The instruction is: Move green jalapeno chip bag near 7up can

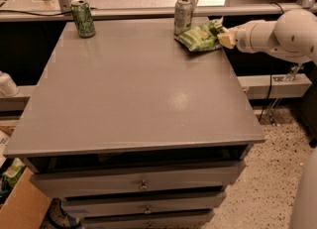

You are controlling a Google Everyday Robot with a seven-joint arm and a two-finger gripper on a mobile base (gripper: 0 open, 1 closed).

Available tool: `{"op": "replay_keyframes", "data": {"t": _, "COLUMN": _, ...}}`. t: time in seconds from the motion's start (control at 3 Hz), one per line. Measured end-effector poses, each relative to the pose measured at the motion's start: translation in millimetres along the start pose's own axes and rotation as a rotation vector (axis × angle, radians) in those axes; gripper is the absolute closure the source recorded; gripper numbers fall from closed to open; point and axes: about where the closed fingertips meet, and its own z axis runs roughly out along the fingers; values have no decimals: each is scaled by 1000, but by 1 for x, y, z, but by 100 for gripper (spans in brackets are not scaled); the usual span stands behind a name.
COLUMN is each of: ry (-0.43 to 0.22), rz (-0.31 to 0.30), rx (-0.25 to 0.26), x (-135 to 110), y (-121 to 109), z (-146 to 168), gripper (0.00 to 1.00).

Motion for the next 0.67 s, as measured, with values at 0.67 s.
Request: {"op": "replay_keyframes", "data": {"t": 0.67, "ry": 77, "rz": -60, "rx": -61, "x": -4, "y": 12, "z": 13, "gripper": 12}}
